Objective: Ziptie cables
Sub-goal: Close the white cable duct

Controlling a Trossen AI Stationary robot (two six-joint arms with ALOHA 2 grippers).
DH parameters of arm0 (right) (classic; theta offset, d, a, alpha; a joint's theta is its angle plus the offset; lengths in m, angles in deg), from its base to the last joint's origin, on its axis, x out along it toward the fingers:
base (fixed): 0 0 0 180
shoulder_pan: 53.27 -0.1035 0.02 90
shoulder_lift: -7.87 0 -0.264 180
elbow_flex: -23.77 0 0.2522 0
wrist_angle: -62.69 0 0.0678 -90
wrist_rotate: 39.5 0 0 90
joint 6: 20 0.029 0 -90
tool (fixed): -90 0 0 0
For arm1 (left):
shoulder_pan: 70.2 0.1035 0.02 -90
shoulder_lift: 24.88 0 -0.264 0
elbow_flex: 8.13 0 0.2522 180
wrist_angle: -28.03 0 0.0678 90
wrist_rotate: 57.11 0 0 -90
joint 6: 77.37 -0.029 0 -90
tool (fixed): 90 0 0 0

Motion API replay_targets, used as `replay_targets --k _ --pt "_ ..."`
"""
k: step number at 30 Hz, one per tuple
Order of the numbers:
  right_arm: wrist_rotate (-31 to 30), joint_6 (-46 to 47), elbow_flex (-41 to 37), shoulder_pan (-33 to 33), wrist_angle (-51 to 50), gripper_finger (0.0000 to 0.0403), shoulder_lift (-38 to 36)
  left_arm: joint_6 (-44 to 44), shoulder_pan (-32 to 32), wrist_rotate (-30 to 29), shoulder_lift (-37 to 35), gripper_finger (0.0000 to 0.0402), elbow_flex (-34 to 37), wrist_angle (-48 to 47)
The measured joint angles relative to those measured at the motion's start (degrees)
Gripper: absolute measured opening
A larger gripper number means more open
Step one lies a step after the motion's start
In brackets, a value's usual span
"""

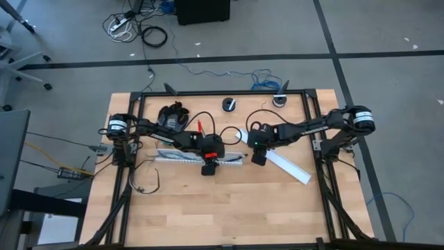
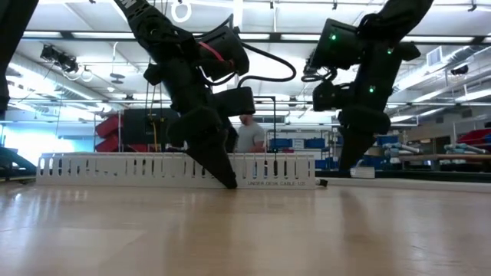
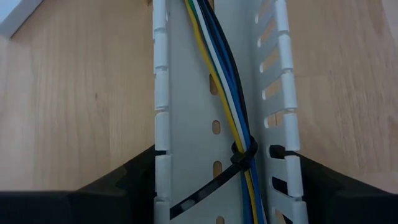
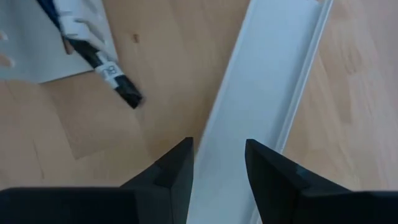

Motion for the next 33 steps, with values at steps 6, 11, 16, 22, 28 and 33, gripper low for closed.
replay_targets --k 6,11,16,22,28,33 --pt "1.8 1.0 0.0 1.0 0.1 0.0150 0.0 -0.7 0.1 0.0 0.0 0.0243 0.0 0.2" --pt "3.9 2.1 0.0 1.2 0.1 0.0168 0.3 -1.5 0.1 0.0 0.0 0.0243 0.0 0.3" --pt "3.8 3.0 -1.0 1.5 0.7 0.0187 0.3 -2.0 0.1 -0.1 0.0 0.0243 0.0 0.4" --pt "4.4 4.9 -6.2 3.0 5.0 0.0181 -0.1 -2.0 0.1 -0.4 0.0 0.0243 0.0 0.4" --pt "8.4 4.7 -7.1 3.5 6.4 0.0034 0.0 -2.1 0.1 -0.6 0.0 0.0243 0.0 0.4" --pt "10.1 3.7 -6.9 3.7 5.8 0.0005 -0.6 -2.2 0.1 -2.0 0.0 0.0243 0.0 0.5"
